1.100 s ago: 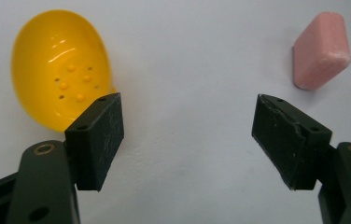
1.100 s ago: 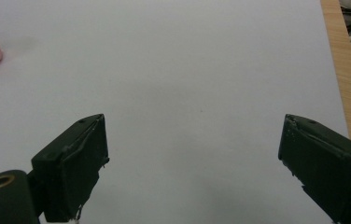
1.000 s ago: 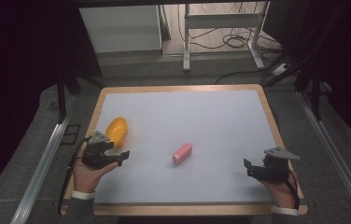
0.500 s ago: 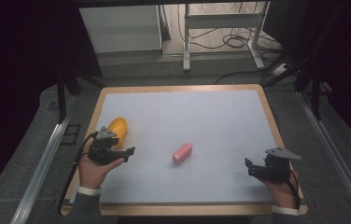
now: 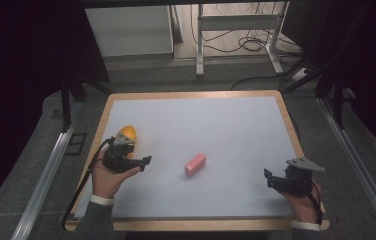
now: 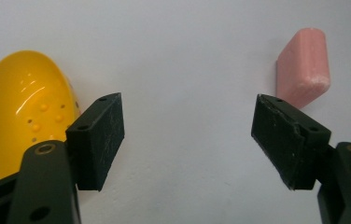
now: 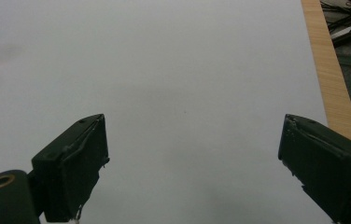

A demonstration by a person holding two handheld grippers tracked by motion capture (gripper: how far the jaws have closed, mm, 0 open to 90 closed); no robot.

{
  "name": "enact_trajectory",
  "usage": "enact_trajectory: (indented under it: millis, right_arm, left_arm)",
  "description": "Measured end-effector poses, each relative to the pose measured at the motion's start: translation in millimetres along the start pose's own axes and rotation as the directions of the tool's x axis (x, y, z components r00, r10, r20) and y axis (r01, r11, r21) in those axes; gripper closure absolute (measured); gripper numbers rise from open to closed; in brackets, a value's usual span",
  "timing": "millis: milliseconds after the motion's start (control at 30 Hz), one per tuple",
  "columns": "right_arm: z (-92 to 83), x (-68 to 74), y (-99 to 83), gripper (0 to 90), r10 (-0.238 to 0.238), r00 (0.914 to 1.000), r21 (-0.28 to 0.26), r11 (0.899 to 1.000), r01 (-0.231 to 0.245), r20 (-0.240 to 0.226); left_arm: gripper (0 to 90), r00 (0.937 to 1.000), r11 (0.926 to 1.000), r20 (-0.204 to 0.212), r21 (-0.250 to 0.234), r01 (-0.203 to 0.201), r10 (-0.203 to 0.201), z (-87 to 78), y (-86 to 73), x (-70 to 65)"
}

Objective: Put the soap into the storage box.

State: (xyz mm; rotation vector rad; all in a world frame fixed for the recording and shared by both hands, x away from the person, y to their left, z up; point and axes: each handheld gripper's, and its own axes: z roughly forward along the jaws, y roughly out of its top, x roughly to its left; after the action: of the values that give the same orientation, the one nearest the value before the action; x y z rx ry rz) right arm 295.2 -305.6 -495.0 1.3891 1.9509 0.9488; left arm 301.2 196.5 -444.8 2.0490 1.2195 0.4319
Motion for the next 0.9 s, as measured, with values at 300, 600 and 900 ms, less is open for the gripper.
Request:
enact_trajectory:
  millis: [300, 600, 900]
  right_arm:
    - [2.5, 2.2, -0.5, 8.0, -0.010, 0.9999, 0.016, 1.000, 0.010, -0.009]
    - [4.6, 2.6, -1.2, 8.0, -0.016, 0.9999, 0.026, 1.000, 0.017, -0.004]
    - [4.6, 2.1, -1.4, 8.0, -0.016, 0.9999, 0.026, 1.000, 0.016, -0.005]
  left_arm:
    - [26.1, 0.9992, 0.9991, 0.012, 0.017, -0.038, 0.037, 6.4, 8.2, -10.0]
    - [26.3, 0.9969, 0.9978, 0.060, 0.041, -0.053, 0.051, 25.5, 13.4, -19.3]
    - [26.3, 0.9920, 0.9963, 0.109, 0.051, -0.069, 0.063, 37.3, 15.4, -31.2]
